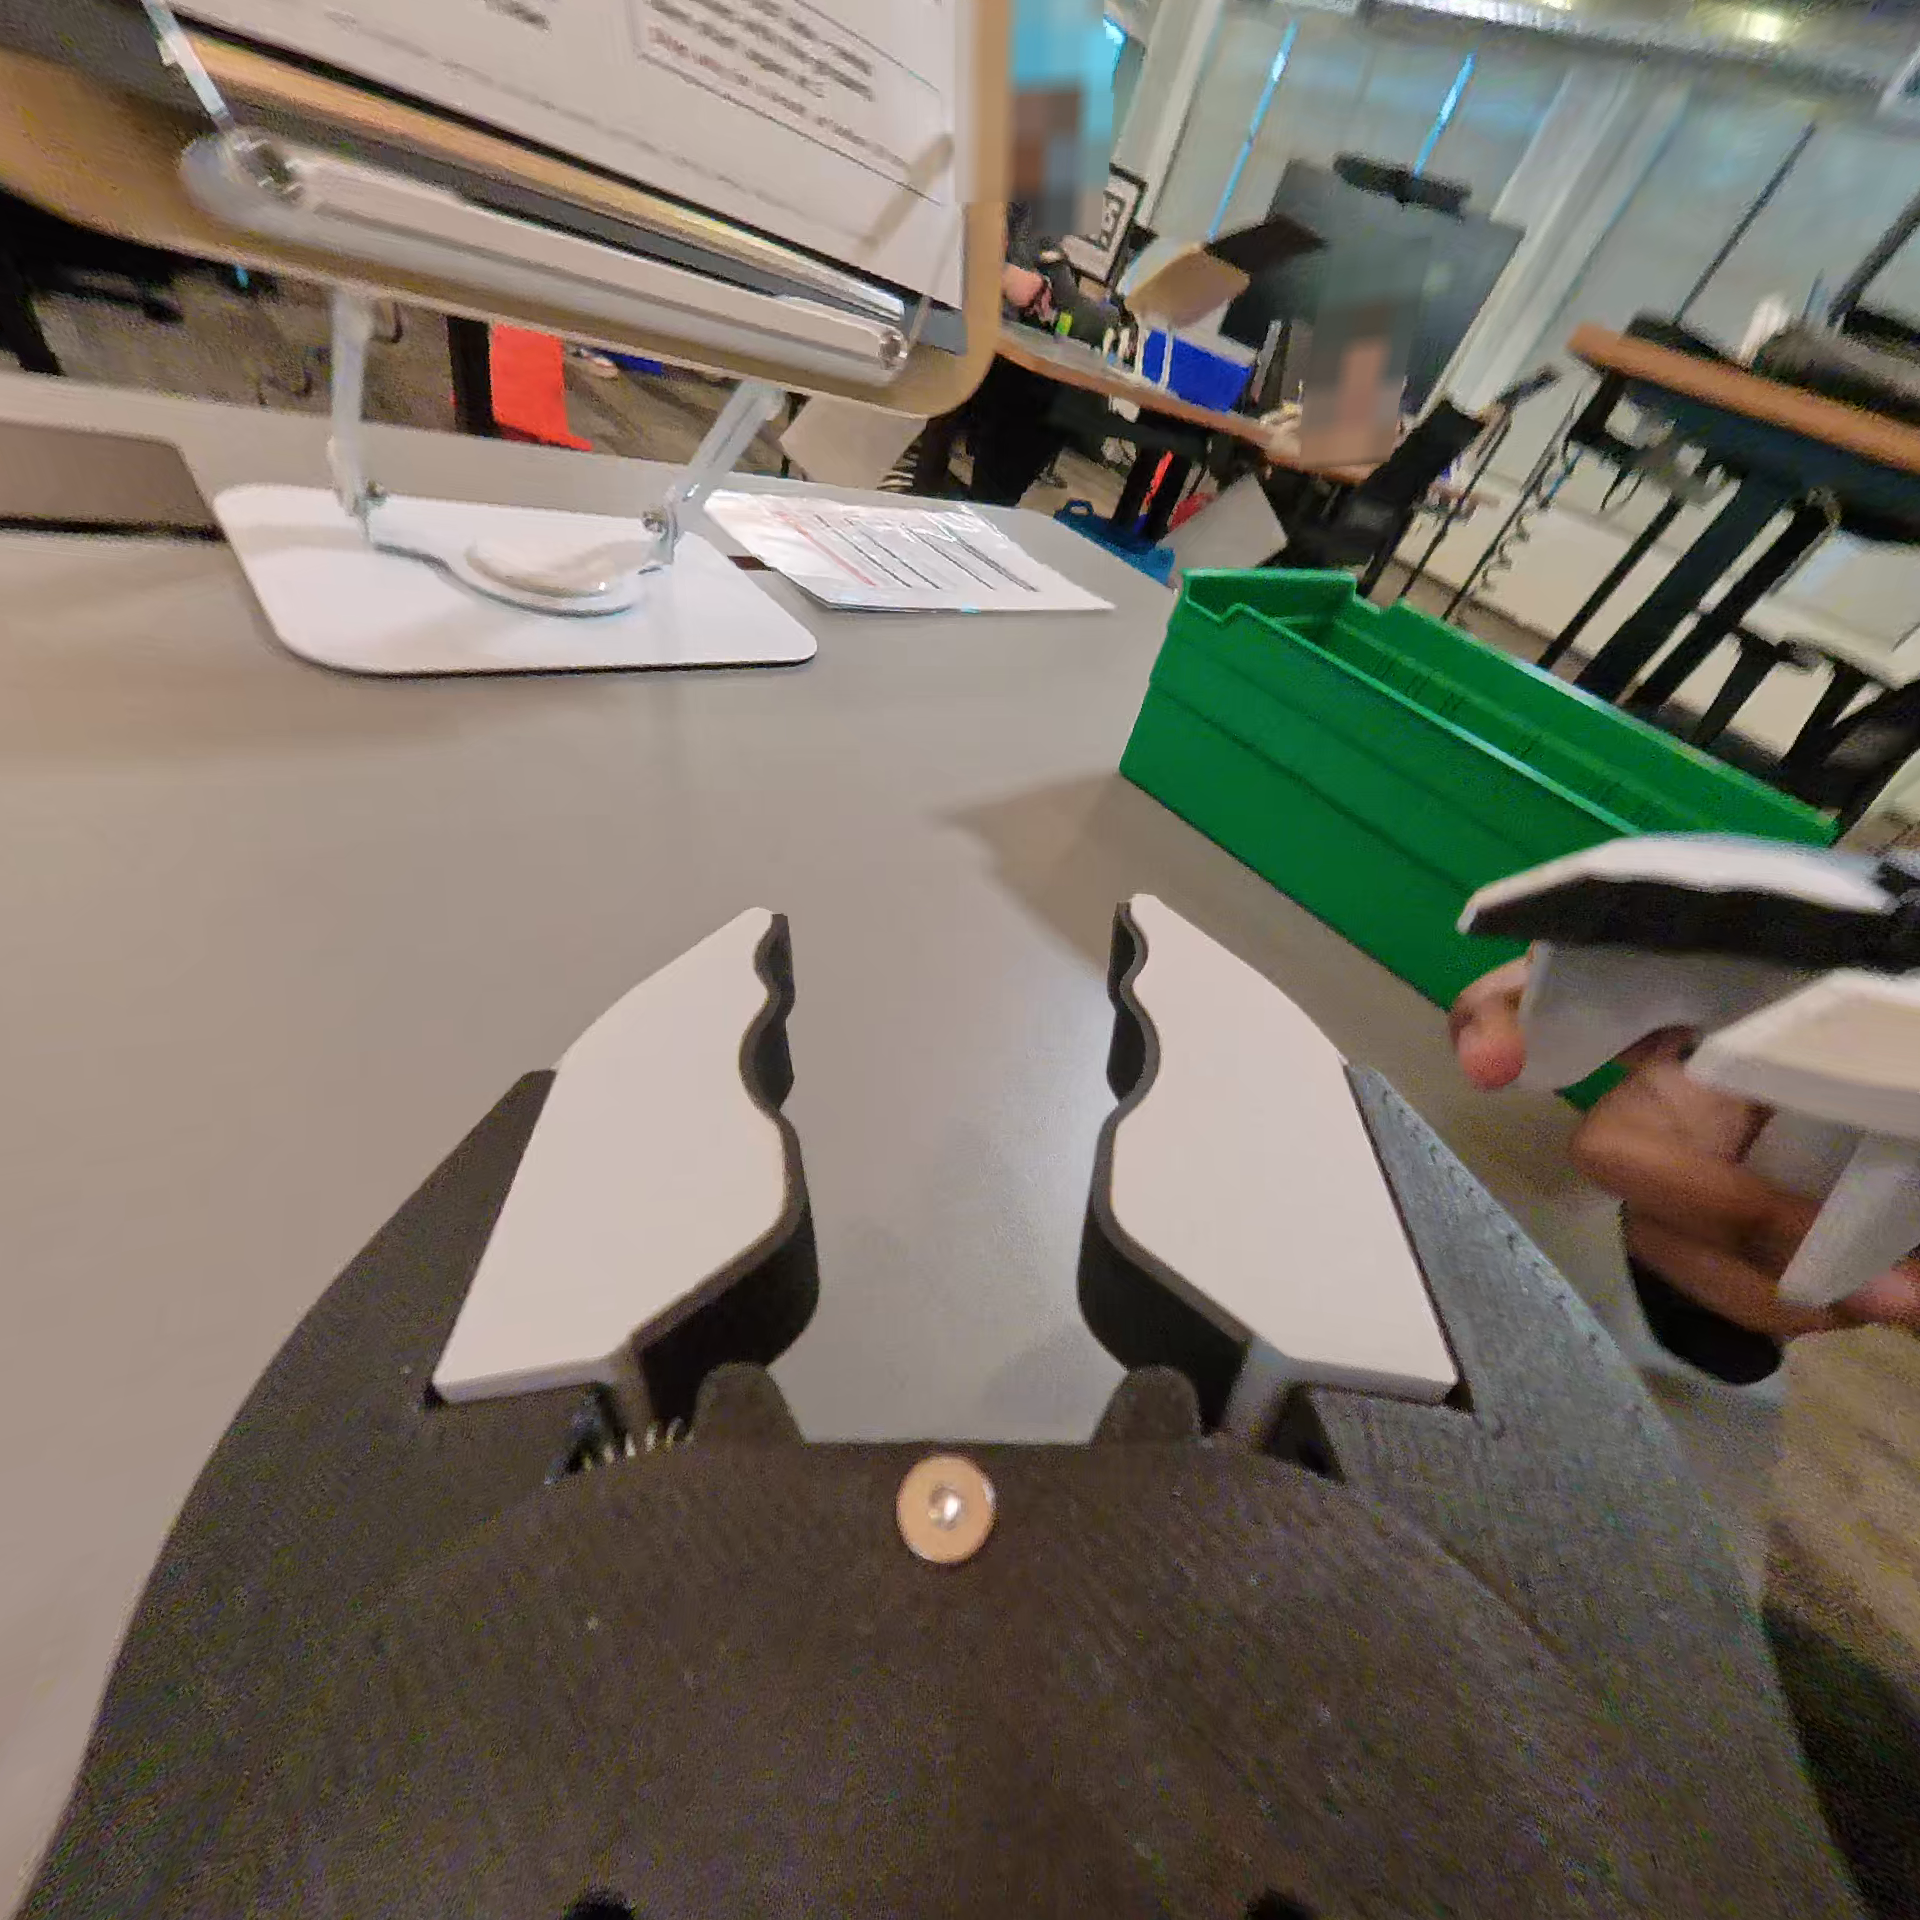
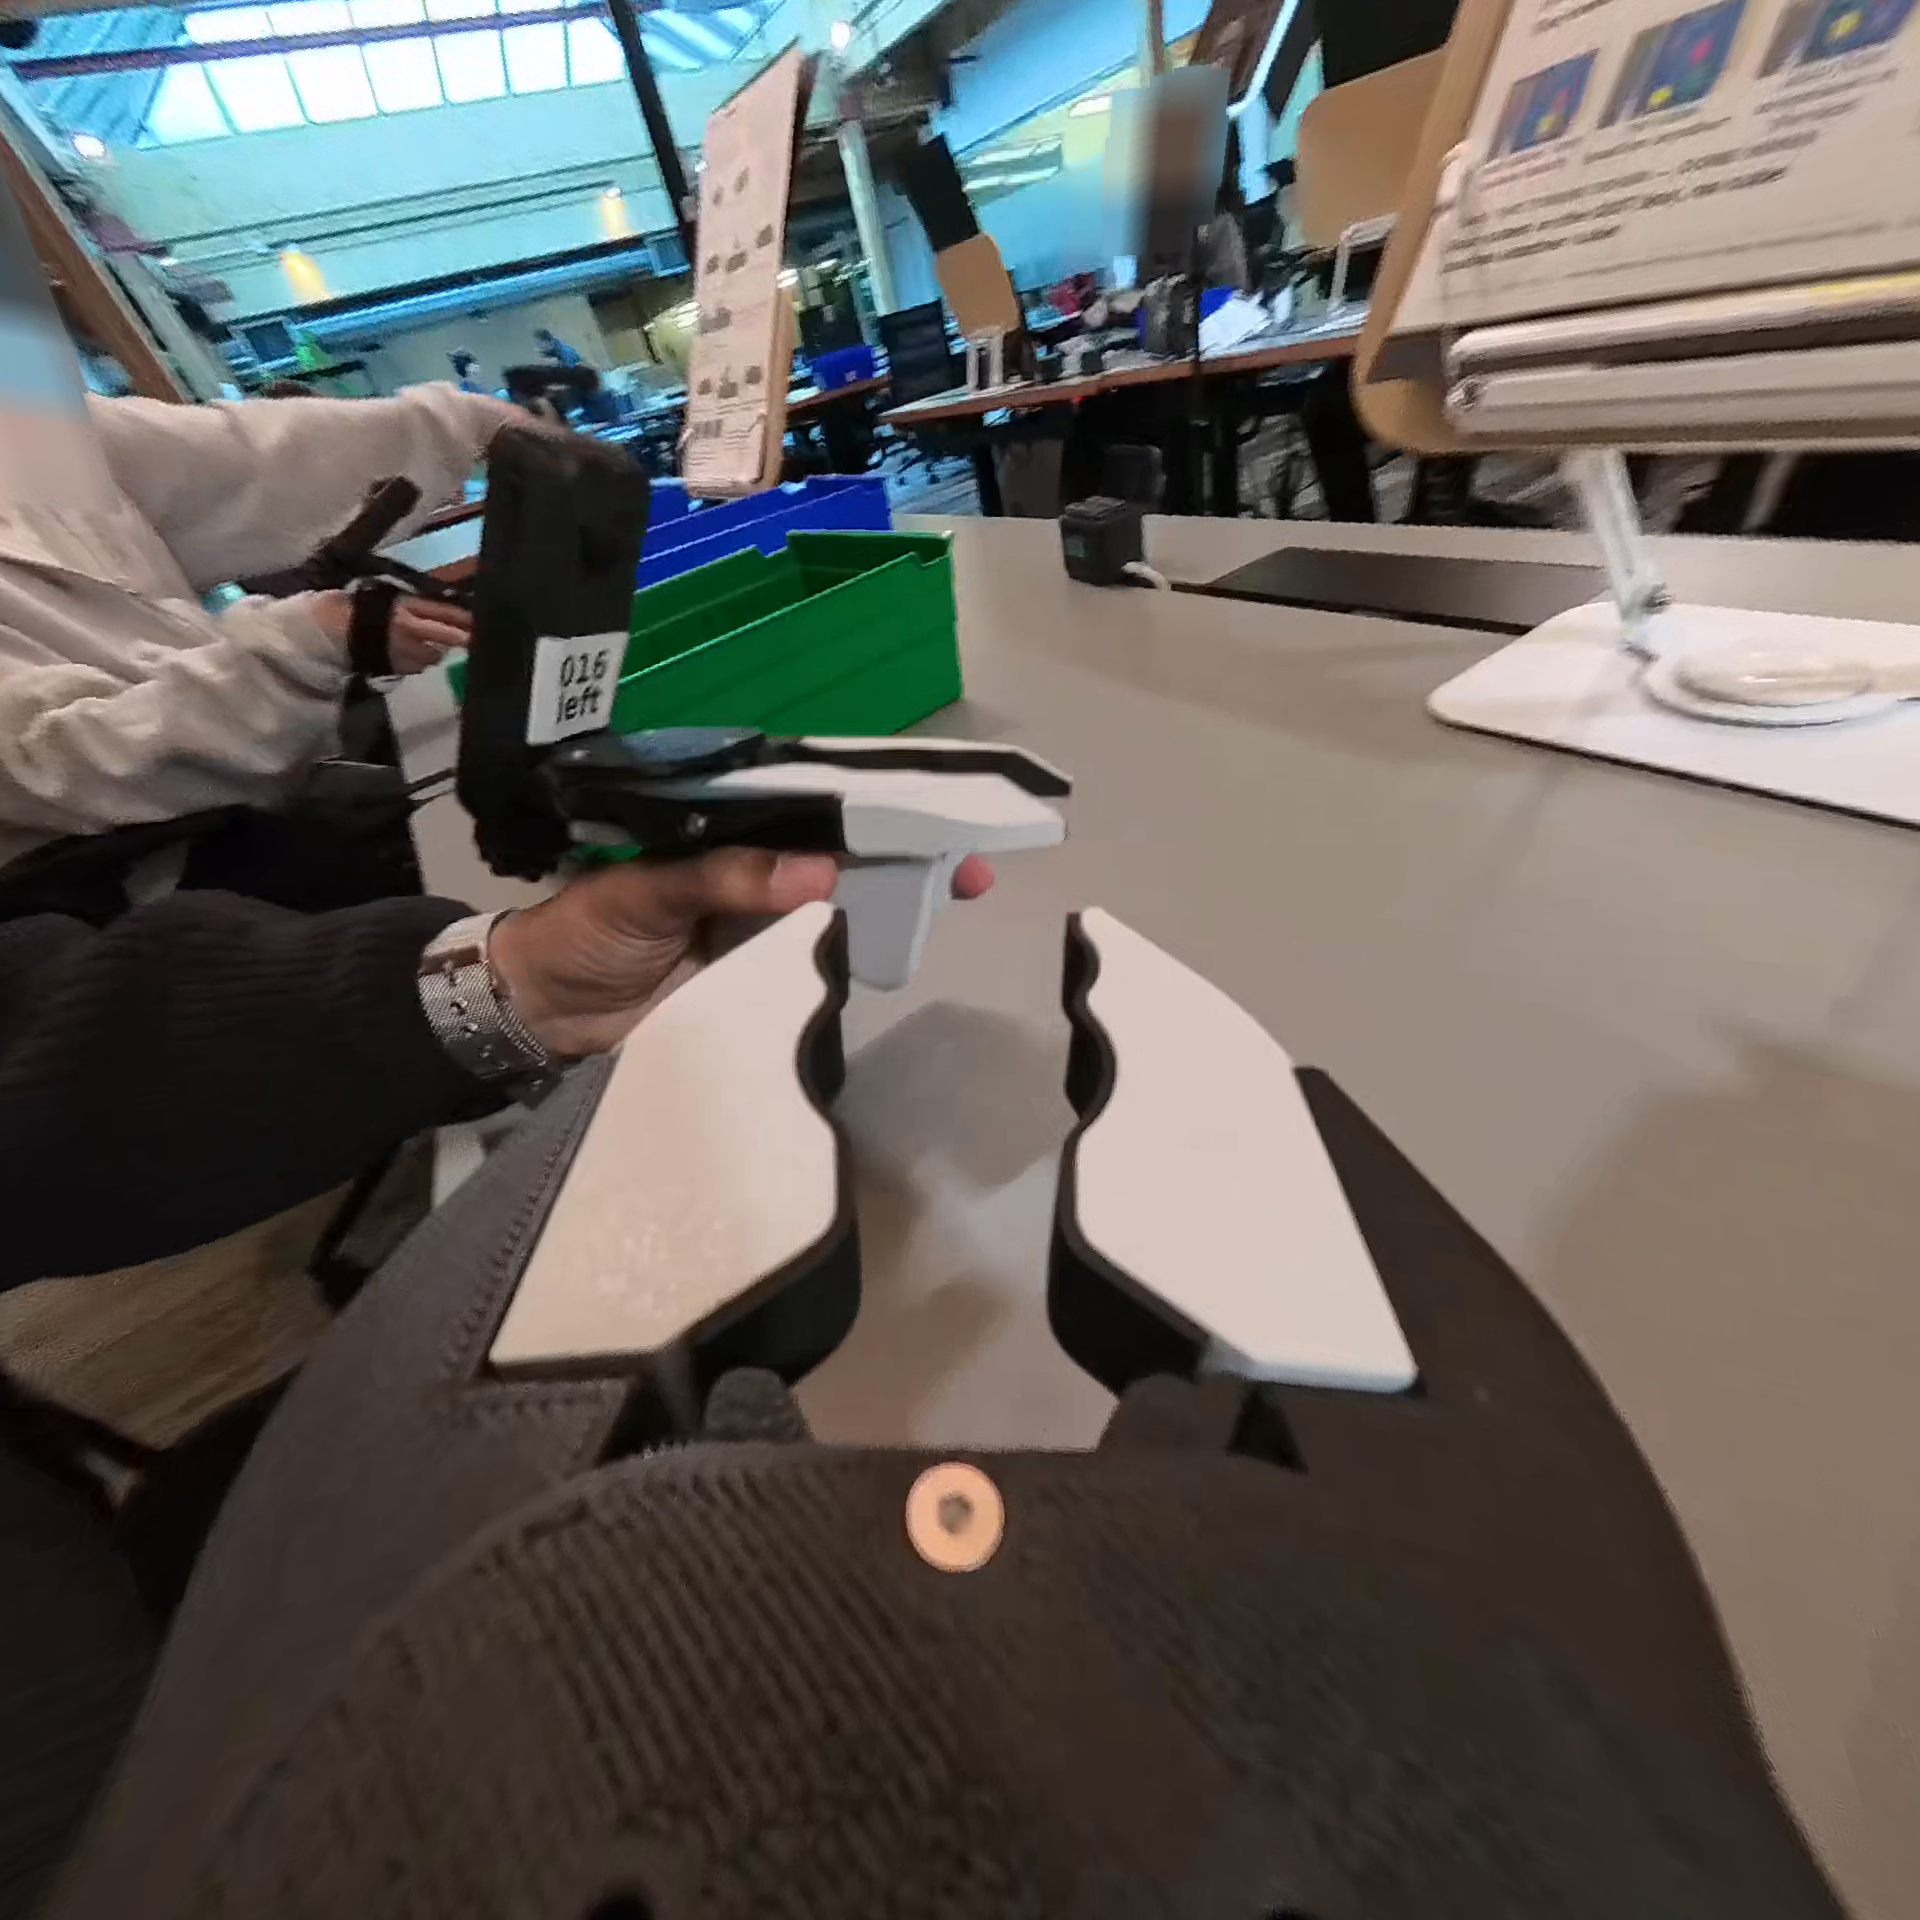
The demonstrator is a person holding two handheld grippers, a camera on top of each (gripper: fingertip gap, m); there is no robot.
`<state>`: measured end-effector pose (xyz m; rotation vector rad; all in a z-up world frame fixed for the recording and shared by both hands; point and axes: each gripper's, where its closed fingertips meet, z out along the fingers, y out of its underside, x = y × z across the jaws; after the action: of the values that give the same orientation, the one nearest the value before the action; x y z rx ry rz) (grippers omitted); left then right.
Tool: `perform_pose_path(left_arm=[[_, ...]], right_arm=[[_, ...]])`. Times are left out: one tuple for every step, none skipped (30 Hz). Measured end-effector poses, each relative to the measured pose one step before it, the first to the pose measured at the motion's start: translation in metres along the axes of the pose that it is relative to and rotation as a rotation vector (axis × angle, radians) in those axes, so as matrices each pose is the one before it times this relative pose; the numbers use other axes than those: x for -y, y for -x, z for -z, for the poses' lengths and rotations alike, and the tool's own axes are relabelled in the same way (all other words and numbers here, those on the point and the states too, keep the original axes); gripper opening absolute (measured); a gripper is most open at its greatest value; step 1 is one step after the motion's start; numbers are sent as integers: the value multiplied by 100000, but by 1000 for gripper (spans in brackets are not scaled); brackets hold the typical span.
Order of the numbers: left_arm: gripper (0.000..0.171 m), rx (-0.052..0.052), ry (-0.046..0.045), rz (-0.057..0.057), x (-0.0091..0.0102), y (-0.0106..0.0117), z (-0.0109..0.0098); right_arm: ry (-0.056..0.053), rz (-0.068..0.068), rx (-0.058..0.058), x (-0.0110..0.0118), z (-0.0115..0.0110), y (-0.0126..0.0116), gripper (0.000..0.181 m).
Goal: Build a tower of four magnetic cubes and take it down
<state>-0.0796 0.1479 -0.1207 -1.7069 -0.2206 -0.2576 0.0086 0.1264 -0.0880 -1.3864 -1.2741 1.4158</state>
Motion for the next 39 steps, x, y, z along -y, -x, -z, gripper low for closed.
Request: perform_pose_path(left_arm=[[58,-390,452,-3927,-43,-507,-371],[58,-1054,207,-2664,42,-620,-316],[58,-1202,211,-1632,81,-623,-266],[58,-904,344,-949,108,-527,-203],[59,-703,969,-475,100,-408,-84],[59,-334,1157,1077,192,-289,51],[59,-782,1020,2959,289,-308,264],[60,-2126,965,2817,291,-468,493],[61,-1833,736,1149,164,-445,694],[61,-84,765,-965,-72,-174,820],[61,1235,844,-2414,-274,69,895],[61,1900,811,-2854,-431,254,895],[59,2195,644,-2039,-509,369,841],[58,1731,-28,-635,-437,381,704],[56,887,-449,1098,-316,335,488],[55,5,-458,3211,-131,261,215],[56,-1094,-392,4742,60,140,-40],[57,-1985,-340,4784,102,12,-208],[58,-1504,-7,3954,-67,55,-263],[58,-927,754,2817,-289,109,-218],[58,-786,1482,1382,-416,46,-141],[59,-283,1455,-155,-339,0,-67],[59,142,781,-1295,-151,-47,13],[59,290,-46,-1880,62,-78,51],[59,399,-433,-1965,146,-73,62],[58,607,-246,-1713,101,3,63],[58,591,40,-1298,-4,47,38],[58,390,416,-802,-103,75,5],[58,353,637,-242,-125,117,-15],[58,174,431,254,-83,114,-13],[58,-115,67,505,-15,65,19],[58,-146,9,566,-15,65,55],[58,-153,62,516,-21,67,59],[58,-316,39,457,-24,32,55],[58,-407,-61,582,-16,24,47],[58,-243,-21,771,-6,52,24],[58,-301,22,774,-17,39,4],[58,-419,107,639,-23,17,-30],[58,-377,334,451,-63,4,-60]], right_arm=[[-1758,962,-2939,455,478,-452,40],[-2006,383,-2939,617,593,-474,39],[-1832,-66,-3177,720,680,-569,40],[-1890,-282,-3377,890,803,-671,40],[-1953,-494,-4122,1097,928,-847,46],[-957,-839,-4632,1119,1076,-1036,53],[1344,-881,-3511,859,1251,-1039,63],[3154,-501,-3652,495,1460,-1224,72],[3374,591,-5218,255,1718,-1615,75],[2891,1853,-7003,154,1863,-2083,77],[3264,2808,-8423,16,1880,-2535,76],[4403,3123,-8784,-196,1730,-2841,77],[4906,2226,-8248,-331,1492,-2933,78],[5105,713,-7000,-419,1200,-2831,78],[5920,-77,-5636,-596,832,-2654,76],[7736,-512,-4961,-878,438,-2482,71],[8705,-861,-4226,-1020,36,-2240,67],[7456,-1107,-3336,-811,-300,-1899,63],[5722,-1218,-1125,-456,-575,-1356,57],[5107,-1164,1224,-229,-785,-804,52],[5417,-1003,2422,-109,-921,-388,51],[6061,162,2976,-55,-1009,-87,51],[6943,1815,1697,-89,-1056,-100,53],[6952,3621,-798,-5,-1050,-349,55],[6409,4845,-2036,87,-1002,-461,58],[6058,4023,-936,176,-936,-295,59],[5252,2051,1306,281,-840,19,59],[4751,598,2613,303,-759,200,59],[5133,501,2570,143,-705,180,59],[5619,1350,1620,-73,-651,29,58],[5267,1746,514,-212,-583,-146,56],[4455,1411,361,-305,-536,-177,55],[3509,738,925,-317,-500,-118,53],[2628,-144,1584,-312,-421,-33,45],[1799,-575,2466,-283,-371,94,36],[939,-1069,2042,-215,-347,22,29],[729,-1068,1499,-198,-317,-66,19],[299,-690,2925,-125,-245,169,14],[-635,-793,3161,24,-105,235,11]])
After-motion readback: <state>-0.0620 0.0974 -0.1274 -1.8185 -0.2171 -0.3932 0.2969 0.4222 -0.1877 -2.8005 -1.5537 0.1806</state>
